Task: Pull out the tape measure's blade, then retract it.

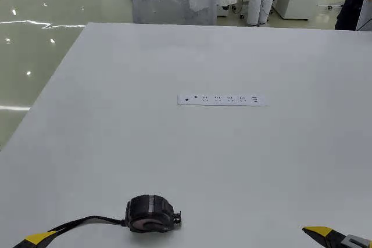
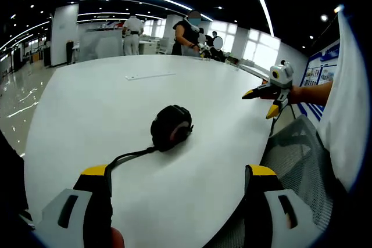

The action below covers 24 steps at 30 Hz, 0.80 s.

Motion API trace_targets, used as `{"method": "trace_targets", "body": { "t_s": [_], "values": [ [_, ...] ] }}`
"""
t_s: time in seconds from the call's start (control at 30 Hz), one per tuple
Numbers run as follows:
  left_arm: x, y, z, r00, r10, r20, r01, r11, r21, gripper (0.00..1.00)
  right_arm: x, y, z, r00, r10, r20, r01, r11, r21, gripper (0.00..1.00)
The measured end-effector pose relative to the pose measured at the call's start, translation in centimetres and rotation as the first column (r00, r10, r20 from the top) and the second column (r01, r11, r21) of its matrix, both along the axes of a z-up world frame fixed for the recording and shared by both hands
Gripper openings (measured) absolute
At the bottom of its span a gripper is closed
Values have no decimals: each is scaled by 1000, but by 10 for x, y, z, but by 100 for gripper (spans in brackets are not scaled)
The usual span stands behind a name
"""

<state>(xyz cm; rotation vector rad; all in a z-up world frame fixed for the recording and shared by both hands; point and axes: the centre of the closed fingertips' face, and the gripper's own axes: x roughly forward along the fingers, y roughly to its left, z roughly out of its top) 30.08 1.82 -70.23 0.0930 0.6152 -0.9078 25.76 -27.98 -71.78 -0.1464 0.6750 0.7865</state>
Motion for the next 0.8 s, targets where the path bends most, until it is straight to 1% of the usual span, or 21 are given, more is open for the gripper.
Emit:
{"method": "trace_targets", "body": {
  "t_s": [0.03, 0.07, 0.13, 0.2, 0.43, 0.57, 0.7, 0.8],
  "values": [
    [0, 0, 0, 1000, -1, 0, 1, 1000, 0, 92, 0, 0, 0, 1000, 3, -2, -3, 1000, 0, 86],
    [0, -2, 0, 1000, -6, -6, 5, 1000, -8, 92, 0, 0, -1, 1000, 6, -2, -6, 1000, -5, 86],
    [1, -3, -1, 1000, -6, -3, 6, 1000, -4, 92, 2, 0, 0, 1000, 9, -1, -9, 1000, -7, 86],
    [2, -5, -2, 1000, -16, -14, 16, 1000, -2, 91, 3, 0, 0, 1000, 7, 0, -7, 1000, -3, 86],
    [10, -11, 1, 999, -35, 0, 35, 999, -4, 90, 11, 2, -1, 1000, 28, -3, -28, 1000, -14, 86],
    [15, -13, 0, 999, -50, 6, 50, 999, -1, 90, 17, 6, 1, 999, 45, 3, -45, 999, -19, 86],
    [24, -15, 0, 998, -64, 14, 64, 998, 2, 90, 24, 10, -1, 998, 60, 6, -59, 998, -19, 86],
    [28, -20, 1, 996, -84, 22, 84, 996, 3, 90, 26, 12, -2, 997, 77, 6, -76, 997, -23, 86]
  ]
}}
